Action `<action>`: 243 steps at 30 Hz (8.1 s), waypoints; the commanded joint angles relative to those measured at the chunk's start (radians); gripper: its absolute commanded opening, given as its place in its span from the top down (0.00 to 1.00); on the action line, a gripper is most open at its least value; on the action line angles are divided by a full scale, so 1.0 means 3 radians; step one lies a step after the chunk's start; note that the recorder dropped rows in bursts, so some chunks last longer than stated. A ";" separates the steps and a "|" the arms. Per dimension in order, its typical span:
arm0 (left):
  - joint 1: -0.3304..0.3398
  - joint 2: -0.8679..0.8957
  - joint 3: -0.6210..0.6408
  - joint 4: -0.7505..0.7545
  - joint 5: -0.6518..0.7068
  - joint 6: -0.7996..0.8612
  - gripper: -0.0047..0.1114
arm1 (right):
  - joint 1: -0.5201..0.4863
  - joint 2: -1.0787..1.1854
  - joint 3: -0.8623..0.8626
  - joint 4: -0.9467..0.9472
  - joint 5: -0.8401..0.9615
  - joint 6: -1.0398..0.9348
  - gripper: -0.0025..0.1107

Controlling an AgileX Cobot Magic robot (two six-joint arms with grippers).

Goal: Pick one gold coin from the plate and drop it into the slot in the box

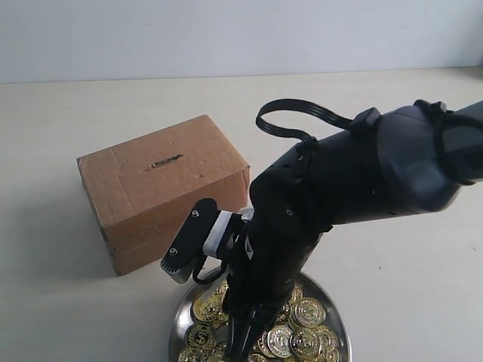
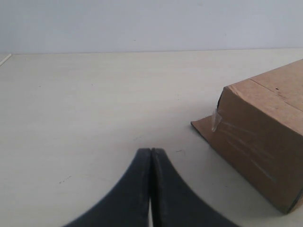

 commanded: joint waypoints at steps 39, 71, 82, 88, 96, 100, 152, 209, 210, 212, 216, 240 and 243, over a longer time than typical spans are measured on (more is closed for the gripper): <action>-0.0019 -0.0017 0.0008 -0.0088 -0.0204 0.0182 0.96 | 0.0391 -0.0745 -0.0295 0.0737 0.0930 -0.1191 0.82; -0.0019 0.0958 -0.0524 -0.3703 0.0935 0.1083 0.49 | 0.0391 -0.0780 -0.0295 0.0481 0.0404 -0.1170 0.82; -0.0019 0.2464 -0.1043 -0.4076 0.1755 0.2101 0.55 | 0.0391 -0.1046 -0.0295 -0.0178 0.0060 -0.0646 0.82; -0.0019 0.3232 -0.1207 -0.4291 0.2380 0.2604 0.55 | 0.0391 -0.1052 -0.0295 -0.0237 0.0051 -0.0640 0.82; -0.0072 0.3944 -0.1207 -0.4579 0.2511 0.3099 0.55 | 0.0391 -0.1052 -0.0295 -0.0237 0.0013 -0.0640 0.82; -0.0258 0.4162 -0.1249 -0.4606 0.2504 0.3194 0.55 | 0.0391 -0.1052 -0.0295 -0.0237 -0.0068 -0.0640 0.82; -0.1095 0.4598 -0.1692 -0.4964 0.2012 0.3418 0.67 | 0.0391 -0.1052 -0.0295 -0.0231 -0.0083 -0.0498 0.82; -0.1084 0.5556 -0.3347 -0.3028 0.0892 0.5003 0.96 | 0.0391 -0.2506 -0.0056 0.0333 0.1498 0.0388 0.98; -0.1084 0.5606 -0.3347 -0.3028 0.0886 0.5045 0.96 | 0.0391 -0.2506 -0.0056 0.0333 0.1492 0.0382 0.98; -0.1084 0.5652 -0.3347 -0.3028 0.0863 0.5074 0.96 | 0.0391 -0.2506 -0.0056 0.0333 0.1492 0.0376 0.98; -0.1084 0.5699 -0.3347 -0.3281 0.0841 0.5295 0.96 | 0.0391 -0.2506 -0.0056 0.0333 0.1492 0.0373 0.98; -0.1084 0.5648 -0.3347 -0.3283 0.0813 0.5152 0.96 | 0.0391 -0.2506 -0.0056 0.0333 0.1492 0.0373 0.98; -0.1084 0.5648 -0.3347 -0.3283 0.0830 0.5122 0.96 | 0.0391 -0.2506 -0.0056 0.0339 0.1492 0.0371 0.98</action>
